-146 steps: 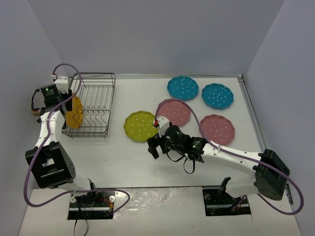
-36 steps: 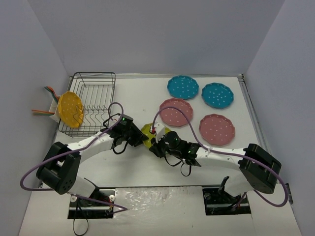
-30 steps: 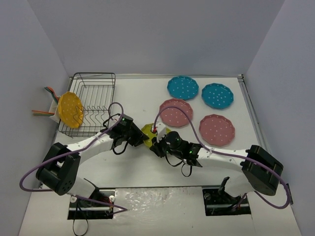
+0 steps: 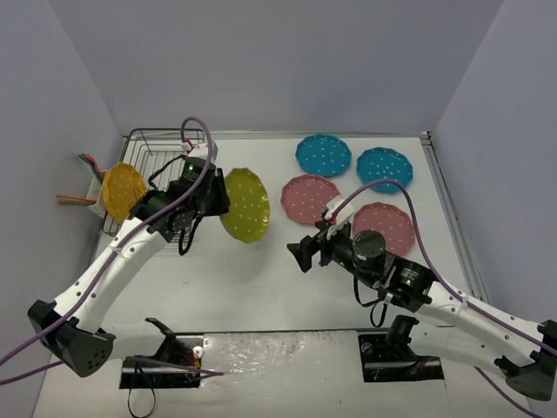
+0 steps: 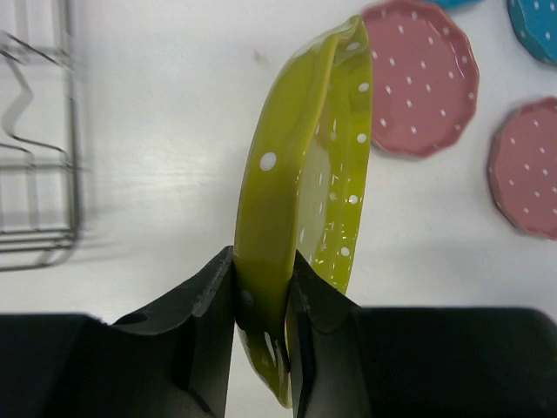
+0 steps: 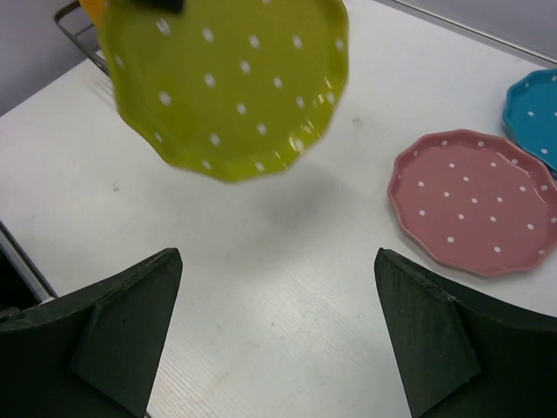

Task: Load the plates into the dish rack

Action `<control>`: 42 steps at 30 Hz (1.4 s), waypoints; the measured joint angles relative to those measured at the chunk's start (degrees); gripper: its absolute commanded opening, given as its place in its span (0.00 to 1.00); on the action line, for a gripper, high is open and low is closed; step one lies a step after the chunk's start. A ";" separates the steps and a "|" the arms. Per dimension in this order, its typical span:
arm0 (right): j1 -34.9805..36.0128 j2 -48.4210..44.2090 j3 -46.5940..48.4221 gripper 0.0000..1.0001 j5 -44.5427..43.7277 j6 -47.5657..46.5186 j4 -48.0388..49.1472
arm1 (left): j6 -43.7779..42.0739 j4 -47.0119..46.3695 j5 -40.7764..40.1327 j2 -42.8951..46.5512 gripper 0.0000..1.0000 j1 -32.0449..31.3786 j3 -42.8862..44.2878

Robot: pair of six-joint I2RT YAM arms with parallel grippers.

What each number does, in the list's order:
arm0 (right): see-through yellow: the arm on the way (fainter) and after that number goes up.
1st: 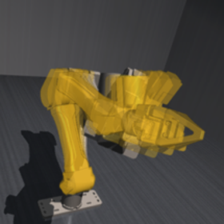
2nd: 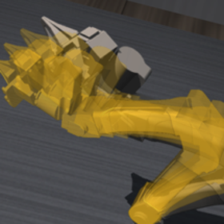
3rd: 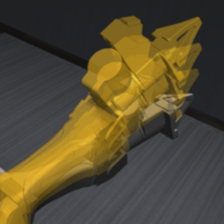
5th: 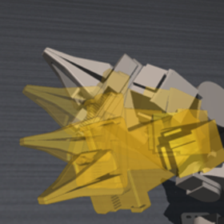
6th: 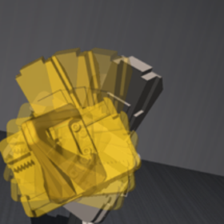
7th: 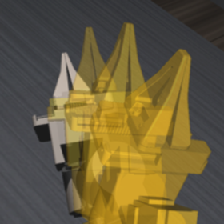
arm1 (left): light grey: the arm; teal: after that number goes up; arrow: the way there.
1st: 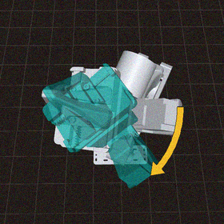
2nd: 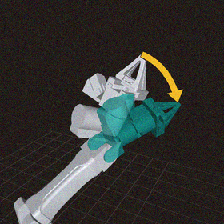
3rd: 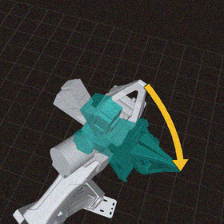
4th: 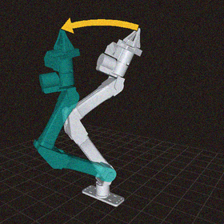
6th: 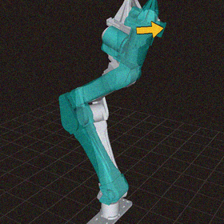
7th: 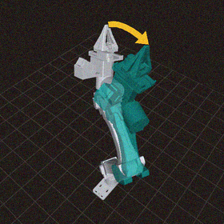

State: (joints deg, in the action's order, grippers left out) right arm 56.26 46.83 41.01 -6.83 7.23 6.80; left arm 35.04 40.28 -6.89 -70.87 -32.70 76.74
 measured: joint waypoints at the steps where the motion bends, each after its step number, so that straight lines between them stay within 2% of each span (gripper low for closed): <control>1: -0.19 0.08 0.00 0.89 -0.58 -0.06 -0.53 | -2.69 1.29 -1.73 -0.01 0.00 0.38 2.36; 4: -0.72 1.05 0.00 0.90 -1.67 -0.22 -1.70 | -9.15 3.20 -4.36 0.16 0.00 3.77 8.30; 11: -1.21 4.97 0.00 0.90 -1.84 -1.33 -2.68 | -26.52 3.92 -5.10 -1.55 0.00 19.59 15.12; 16: -1.60 5.93 0.00 0.91 -1.79 -2.56 -2.92 | -38.05 4.32 -5.07 -6.05 0.00 25.83 20.84; 22: -2.61 6.33 0.04 0.92 -1.46 -3.16 -3.32 | -47.46 1.65 -3.74 -11.52 0.00 33.68 22.39; 28: -3.04 8.41 0.43 0.92 0.01 -3.56 -3.64 | -52.28 -0.36 -4.36 -17.98 0.00 38.53 21.87; 34: -3.60 11.27 0.48 0.92 0.92 -4.29 -3.71 | -53.93 -2.47 -4.03 -20.15 0.00 39.13 20.83; 42: -4.27 12.29 0.78 0.92 1.27 -4.55 -3.82 | -54.30 -4.82 -3.93 -20.28 0.00 40.11 14.62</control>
State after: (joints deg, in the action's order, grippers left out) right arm 51.99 59.11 41.80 -5.56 2.68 2.98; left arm -19.26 35.46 -10.82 -91.15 7.41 91.36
